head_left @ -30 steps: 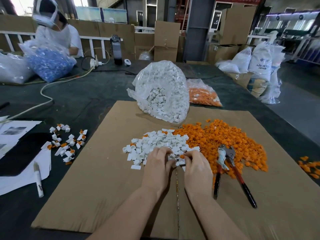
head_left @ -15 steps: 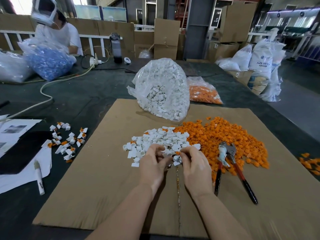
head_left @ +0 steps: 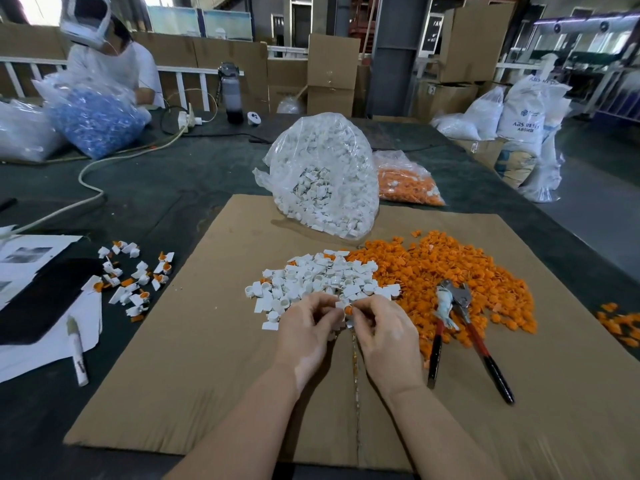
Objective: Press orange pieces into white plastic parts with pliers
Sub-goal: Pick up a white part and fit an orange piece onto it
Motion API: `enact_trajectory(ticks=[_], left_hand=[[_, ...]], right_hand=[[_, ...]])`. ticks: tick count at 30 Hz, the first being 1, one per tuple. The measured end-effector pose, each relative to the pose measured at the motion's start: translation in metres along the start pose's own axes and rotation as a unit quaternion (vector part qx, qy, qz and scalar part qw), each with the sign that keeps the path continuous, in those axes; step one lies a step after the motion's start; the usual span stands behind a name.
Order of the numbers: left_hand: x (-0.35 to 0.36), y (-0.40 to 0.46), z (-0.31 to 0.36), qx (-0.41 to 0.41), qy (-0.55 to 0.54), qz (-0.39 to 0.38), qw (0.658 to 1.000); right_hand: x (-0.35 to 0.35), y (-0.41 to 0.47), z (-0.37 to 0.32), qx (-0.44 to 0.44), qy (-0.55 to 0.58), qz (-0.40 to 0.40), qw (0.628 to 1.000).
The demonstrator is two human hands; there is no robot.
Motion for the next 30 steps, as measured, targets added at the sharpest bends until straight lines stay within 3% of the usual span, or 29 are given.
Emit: enact_trajectory(ticks=[11,30], left_hand=[[0.0002,-0.0015,0.0009,0.04,0.08,-0.02,0.996],[-0.002,-0.0002,0.0025,0.032,0.073,-0.016,0.997]], right_hand=[[0.0021,-0.0012,0.0026,0.013,-0.015,-0.017,1.0],[0.0009,-0.0016,0.0027,-0.003,0.002,-0.009,1.0]])
Point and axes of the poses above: each hand's wrist, its own y-axis towards the middle knuckle, its own x-axis out of the palm, z = x × y, the point moved 1 cm from there along y, towards the middle knuckle, and after that the axes turned 1 degree about z, right-handed, at the moved point
